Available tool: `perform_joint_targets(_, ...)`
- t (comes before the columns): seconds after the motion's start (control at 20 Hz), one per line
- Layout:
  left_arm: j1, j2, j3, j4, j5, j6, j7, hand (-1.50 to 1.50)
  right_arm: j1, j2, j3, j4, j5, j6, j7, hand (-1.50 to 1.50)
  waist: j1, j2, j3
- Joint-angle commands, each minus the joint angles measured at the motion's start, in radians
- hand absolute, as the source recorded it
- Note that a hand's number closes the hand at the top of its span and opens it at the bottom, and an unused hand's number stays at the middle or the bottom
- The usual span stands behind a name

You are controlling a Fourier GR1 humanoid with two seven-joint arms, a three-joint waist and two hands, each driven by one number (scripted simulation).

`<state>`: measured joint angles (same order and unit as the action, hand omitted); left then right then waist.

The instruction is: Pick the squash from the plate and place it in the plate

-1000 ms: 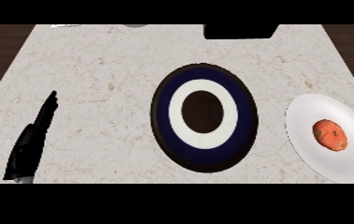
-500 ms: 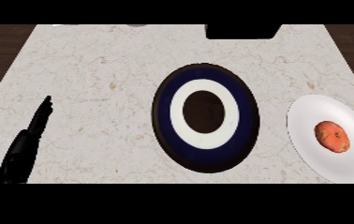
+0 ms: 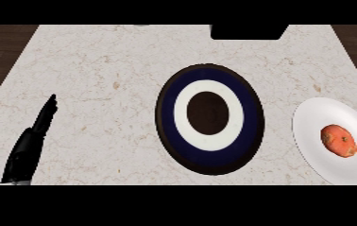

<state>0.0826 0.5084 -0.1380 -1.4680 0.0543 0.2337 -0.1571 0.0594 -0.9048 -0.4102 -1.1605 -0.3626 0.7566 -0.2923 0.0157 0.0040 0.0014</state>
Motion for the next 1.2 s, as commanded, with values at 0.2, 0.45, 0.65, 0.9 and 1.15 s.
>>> perform_joint_targets(0.2,-0.043,-0.032,-0.007,-0.005,-0.048,0.01,0.033,0.0,-0.156,-0.055,0.155,0.155,0.263,0.073,-0.08,-1.5,0.005,0.0,0.001)
perform_joint_targets(0.45,-0.042,-0.016,0.045,0.076,-0.018,-0.056,-0.028,0.0,-0.244,-0.011,0.275,0.139,0.394,0.013,-0.061,-1.5,0.004,0.001,-0.001)
perform_joint_targets(0.65,-0.012,-0.02,0.041,-0.024,-0.027,-0.044,0.042,0.0,-0.251,-0.007,0.363,0.204,0.548,-0.022,-0.187,-1.5,0.007,-0.001,0.001)
perform_joint_targets(0.9,-0.032,-0.033,0.063,-0.004,-0.039,-0.062,0.039,0.0,-0.309,0.005,0.42,0.367,0.659,-0.062,-0.36,-1.5,0.0,0.0,0.0)
perform_joint_targets(1.15,0.003,-0.061,0.063,0.012,-0.066,-0.055,0.0,0.0,-0.319,0.035,0.477,0.374,0.685,-0.074,-0.371,-1.5,-0.003,-0.002,0.0)
